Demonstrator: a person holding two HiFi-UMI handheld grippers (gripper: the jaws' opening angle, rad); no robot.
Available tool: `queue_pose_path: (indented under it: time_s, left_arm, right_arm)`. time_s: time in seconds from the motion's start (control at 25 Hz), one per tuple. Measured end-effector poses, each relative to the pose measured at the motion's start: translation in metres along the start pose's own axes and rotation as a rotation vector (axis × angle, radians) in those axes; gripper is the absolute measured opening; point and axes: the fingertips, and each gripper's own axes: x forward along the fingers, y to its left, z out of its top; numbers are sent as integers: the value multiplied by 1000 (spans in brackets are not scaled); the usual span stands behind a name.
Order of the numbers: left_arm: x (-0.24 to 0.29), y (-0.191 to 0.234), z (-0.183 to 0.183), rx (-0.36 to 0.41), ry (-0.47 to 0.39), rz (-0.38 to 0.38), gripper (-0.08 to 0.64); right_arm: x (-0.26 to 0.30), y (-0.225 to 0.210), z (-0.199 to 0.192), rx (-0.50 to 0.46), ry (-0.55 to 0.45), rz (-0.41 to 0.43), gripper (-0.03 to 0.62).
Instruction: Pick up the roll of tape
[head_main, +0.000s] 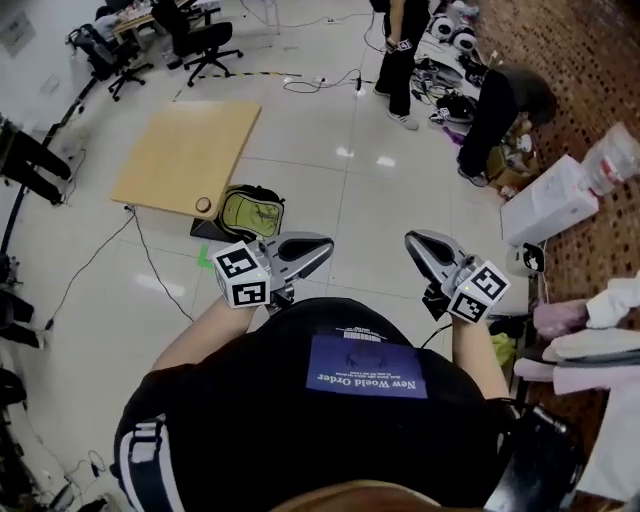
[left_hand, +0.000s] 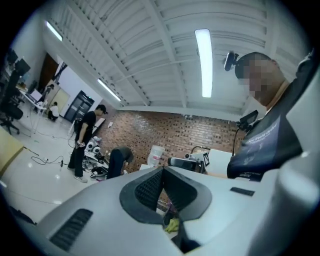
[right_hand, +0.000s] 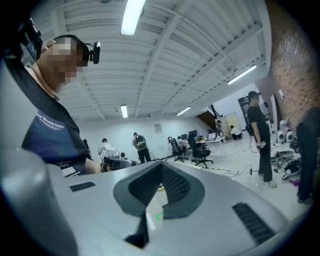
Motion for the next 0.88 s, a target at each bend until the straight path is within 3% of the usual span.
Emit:
queue_pose_path:
  time_s: [0.2, 0.44, 0.72, 0.88]
  left_arm:
    - [4, 33, 3, -22, -58, 161, 6]
    - [-67, 83, 17, -58, -112, 316, 8]
    - [-179, 152, 54, -34, -163, 380, 6]
    - [-240, 190, 77, -23, -148, 375, 6]
  right_arm:
    - [48, -45, -7, 8, 60, 170, -15]
    - [149, -34, -13, 9, 117, 333, -14]
    - [292, 8, -6, -2, 145, 414, -15]
    - [365, 30, 1, -30, 156, 417, -14]
